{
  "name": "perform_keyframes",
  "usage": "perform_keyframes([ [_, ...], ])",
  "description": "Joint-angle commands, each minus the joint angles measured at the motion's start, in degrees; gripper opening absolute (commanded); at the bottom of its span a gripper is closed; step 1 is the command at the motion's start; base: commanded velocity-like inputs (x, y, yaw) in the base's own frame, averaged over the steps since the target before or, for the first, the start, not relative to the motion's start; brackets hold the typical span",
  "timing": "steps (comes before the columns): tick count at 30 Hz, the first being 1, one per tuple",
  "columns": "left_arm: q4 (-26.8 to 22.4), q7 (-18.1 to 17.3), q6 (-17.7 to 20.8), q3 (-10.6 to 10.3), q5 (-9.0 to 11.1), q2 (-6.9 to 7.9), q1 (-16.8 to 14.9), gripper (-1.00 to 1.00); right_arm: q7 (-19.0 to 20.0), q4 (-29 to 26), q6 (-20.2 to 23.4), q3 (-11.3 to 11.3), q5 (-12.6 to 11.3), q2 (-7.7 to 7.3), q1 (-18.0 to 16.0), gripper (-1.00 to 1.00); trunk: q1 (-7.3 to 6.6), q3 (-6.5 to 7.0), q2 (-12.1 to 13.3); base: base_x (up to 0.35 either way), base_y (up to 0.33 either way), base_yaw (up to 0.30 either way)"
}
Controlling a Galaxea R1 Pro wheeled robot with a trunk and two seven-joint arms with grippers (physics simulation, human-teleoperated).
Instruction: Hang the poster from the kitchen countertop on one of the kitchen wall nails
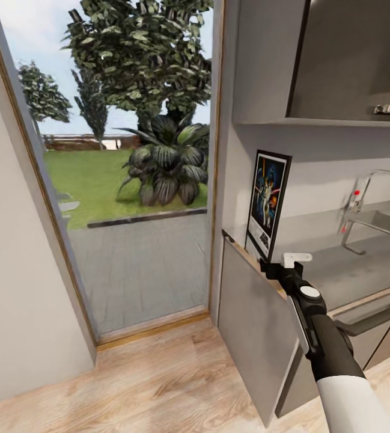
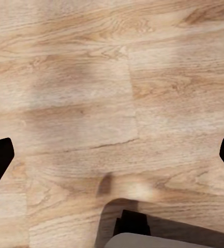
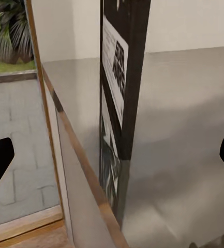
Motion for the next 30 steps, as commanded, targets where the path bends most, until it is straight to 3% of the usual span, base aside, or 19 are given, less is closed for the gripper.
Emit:
perform_keyframes([
  [1, -0.07, 0.03, -0.09, 0.04, 0.00, -0.01, 0.01, 1.00, 0.02, -0.08, 0.35, 0.02, 0.41, -0.01, -0.03, 1.00, 0.00, -0.05, -0.03, 0.013, -0.122, 0.000],
  [10, -0.09, 0.07, -0.09, 0.04, -0.01, -0.01, 0.01, 1.00, 0.02, -0.08, 0.35, 0.02, 0.41, -0.01, -0.03, 1.00, 0.00, -0.05, -0.03, 0.021, -0.189, 0.000],
  [30, -0.07, 0.07, -0.15, 0.04, 0.01, -0.01, 0.01, 1.00, 0.02, 2.02, 0.12, 0.02, 0.36, -0.01, -0.03, 1.00, 0.00, -0.05, -0.03, 0.143, 0.013, 0.000],
])
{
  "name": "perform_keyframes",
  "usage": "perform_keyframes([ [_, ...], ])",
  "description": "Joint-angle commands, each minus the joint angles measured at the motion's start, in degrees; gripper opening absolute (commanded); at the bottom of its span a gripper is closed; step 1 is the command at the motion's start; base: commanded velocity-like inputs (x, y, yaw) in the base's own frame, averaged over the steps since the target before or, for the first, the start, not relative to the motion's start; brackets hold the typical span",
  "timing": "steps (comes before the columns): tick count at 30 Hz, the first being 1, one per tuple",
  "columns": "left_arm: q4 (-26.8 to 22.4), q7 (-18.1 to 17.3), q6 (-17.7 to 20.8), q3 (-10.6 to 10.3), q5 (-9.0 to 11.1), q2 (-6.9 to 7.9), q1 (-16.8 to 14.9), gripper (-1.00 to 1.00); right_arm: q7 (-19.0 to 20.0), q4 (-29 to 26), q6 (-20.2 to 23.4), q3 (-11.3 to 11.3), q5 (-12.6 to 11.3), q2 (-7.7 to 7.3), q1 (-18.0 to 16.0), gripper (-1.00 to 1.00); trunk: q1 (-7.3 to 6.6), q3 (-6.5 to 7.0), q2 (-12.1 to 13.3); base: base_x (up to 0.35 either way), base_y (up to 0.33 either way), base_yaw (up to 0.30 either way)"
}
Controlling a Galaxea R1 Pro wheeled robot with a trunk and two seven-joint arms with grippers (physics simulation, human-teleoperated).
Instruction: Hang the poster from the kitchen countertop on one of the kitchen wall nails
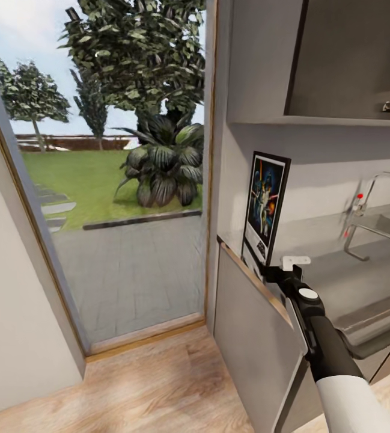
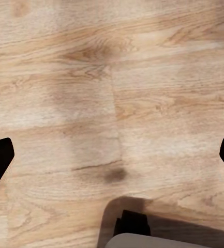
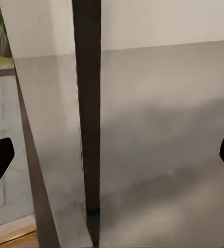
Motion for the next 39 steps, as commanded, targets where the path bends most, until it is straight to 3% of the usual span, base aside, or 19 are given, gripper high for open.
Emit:
perform_keyframes([
  [1, -0.04, 0.02, -0.10, 0.02, -0.01, -0.01, 0.01, 1.00, 0.02, 0.01, 0.35, 0.02, 0.39, 0.00, -0.03, 1.00, 0.02, -0.05, -0.03, 0.149, 0.077, 0.000],
  [39, -0.21, -0.07, -0.12, 0.02, 0.00, -0.01, 0.01, 1.00, 0.02, 0.63, 0.24, 0.10, 0.36, 0.05, -0.03, 1.00, 0.02, -0.05, -0.03, 0.038, 0.036, 0.000],
])
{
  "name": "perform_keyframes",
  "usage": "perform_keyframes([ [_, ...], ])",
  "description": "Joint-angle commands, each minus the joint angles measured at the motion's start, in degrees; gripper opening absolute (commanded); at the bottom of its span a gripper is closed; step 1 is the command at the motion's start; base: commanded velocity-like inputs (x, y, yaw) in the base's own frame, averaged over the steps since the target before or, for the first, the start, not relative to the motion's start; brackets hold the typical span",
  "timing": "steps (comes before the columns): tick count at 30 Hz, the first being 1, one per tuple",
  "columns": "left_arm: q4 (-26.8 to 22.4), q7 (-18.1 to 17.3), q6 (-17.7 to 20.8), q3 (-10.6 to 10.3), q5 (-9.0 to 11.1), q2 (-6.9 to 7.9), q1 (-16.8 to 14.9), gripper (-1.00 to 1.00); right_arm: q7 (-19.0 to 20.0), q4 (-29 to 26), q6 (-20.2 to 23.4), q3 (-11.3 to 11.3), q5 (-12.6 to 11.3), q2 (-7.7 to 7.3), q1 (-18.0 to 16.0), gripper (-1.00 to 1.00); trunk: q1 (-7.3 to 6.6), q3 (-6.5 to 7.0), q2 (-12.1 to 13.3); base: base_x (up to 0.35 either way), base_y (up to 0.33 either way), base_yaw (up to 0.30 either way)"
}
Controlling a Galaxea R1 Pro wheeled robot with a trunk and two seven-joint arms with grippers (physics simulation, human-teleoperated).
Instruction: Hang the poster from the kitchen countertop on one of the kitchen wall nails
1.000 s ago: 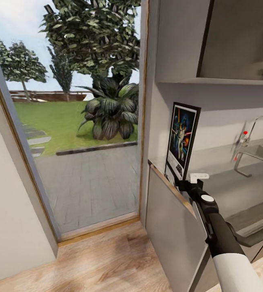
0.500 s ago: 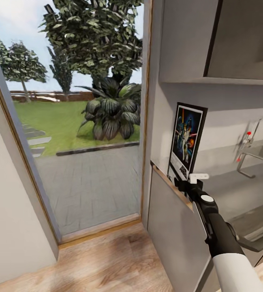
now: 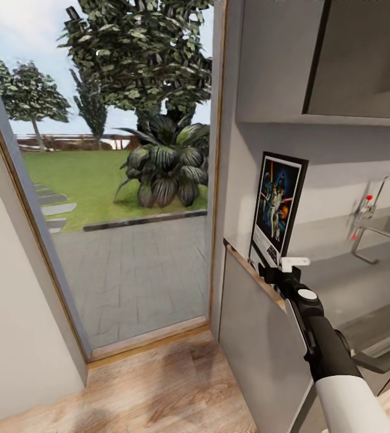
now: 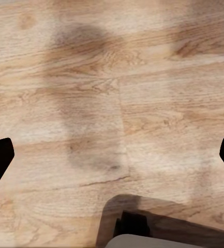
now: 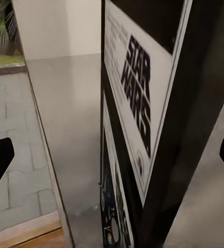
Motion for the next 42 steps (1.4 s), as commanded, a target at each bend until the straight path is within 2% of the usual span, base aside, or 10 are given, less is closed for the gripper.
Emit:
perform_keyframes([
  [1, -0.05, 0.01, -0.11, 0.04, -0.02, -0.01, 0.01, 1.00, 0.02, -0.08, 0.35, 0.02, 0.39, -0.01, -0.02, 1.00, -0.01, -0.05, -0.03, -0.152, 0.000, 0.000],
  [24, -0.05, 0.01, -0.03, 0.04, -0.03, -0.01, 0.01, 1.00, 0.02, -0.08, 0.35, 0.02, 0.39, 0.01, -0.02, 1.00, -0.01, -0.05, -0.03, 0.007, 0.000, 0.000],
  [25, -0.05, 0.01, -0.03, 0.04, -0.04, -0.01, 0.01, 1.00, 0.02, -0.10, 0.35, 0.02, 0.39, 0.01, -0.02, -1.00, -0.01, -0.05, -0.03, 0.004, 0.000, 0.000],
  [42, -0.05, 0.01, -0.03, 0.04, -0.03, 0.01, 0.01, 1.00, 0.02, -0.49, 0.35, -0.01, 0.39, 0.01, -0.02, -1.00, -0.01, -0.05, -0.03, 0.000, 0.000, 0.000],
])
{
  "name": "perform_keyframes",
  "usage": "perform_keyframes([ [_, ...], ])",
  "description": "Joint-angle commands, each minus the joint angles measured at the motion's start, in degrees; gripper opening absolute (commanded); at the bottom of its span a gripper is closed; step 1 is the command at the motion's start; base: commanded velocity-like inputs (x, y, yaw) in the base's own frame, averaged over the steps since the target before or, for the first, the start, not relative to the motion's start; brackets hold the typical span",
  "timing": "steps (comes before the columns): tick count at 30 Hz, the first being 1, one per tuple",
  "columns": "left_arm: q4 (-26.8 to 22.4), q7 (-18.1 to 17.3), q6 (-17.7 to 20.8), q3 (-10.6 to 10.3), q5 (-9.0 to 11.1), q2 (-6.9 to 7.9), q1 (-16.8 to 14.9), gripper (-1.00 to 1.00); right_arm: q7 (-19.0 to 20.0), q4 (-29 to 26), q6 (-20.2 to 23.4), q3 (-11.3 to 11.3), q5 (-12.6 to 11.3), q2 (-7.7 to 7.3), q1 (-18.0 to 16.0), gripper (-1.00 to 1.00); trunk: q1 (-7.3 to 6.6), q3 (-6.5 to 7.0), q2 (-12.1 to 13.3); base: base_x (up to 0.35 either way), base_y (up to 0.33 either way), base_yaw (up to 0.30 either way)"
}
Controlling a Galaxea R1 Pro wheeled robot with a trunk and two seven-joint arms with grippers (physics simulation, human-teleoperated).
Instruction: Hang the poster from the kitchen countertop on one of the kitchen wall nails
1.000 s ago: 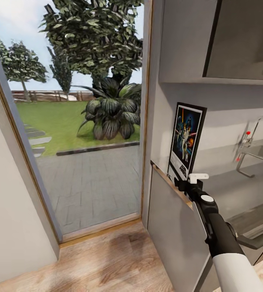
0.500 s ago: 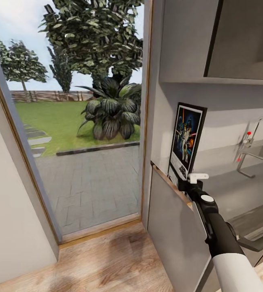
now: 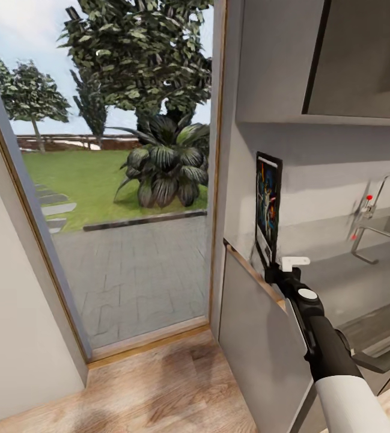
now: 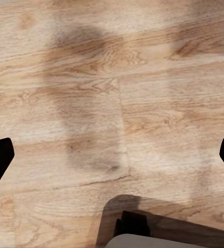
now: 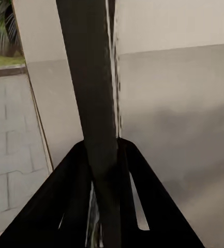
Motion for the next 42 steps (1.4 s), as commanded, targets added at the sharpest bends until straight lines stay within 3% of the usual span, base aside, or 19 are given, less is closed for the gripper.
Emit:
perform_keyframes([
  [1, -0.05, 0.01, -0.10, 0.03, 0.02, 0.00, 0.01, 1.00, -0.04, -0.10, 0.34, 0.02, 0.23, 0.00, -0.03, -1.00, 0.00, -0.05, -0.03, 0.000, 0.000, 0.000],
  [16, -0.05, 0.04, -0.12, 0.21, 0.02, 0.03, 0.01, 1.00, -0.07, -3.16, 0.94, 0.12, 0.16, 0.19, -0.03, -1.00, 0.00, 0.02, -0.03, -0.076, 0.000, 0.016],
  [25, -0.12, 0.01, -0.18, 0.24, 0.05, 0.05, 0.01, 1.00, -0.12, -3.20, 0.95, 0.16, 0.15, 0.26, -0.03, -1.00, 0.00, 0.45, -0.03, -0.047, 0.019, 0.238],
  [42, 0.00, 0.01, -0.62, 0.65, 0.01, 0.04, 0.01, 1.00, 1.41, -3.28, 0.87, 0.55, 0.15, 0.62, 0.14, -1.00, 0.00, 1.27, -0.03, -0.226, 0.133, 0.248],
])
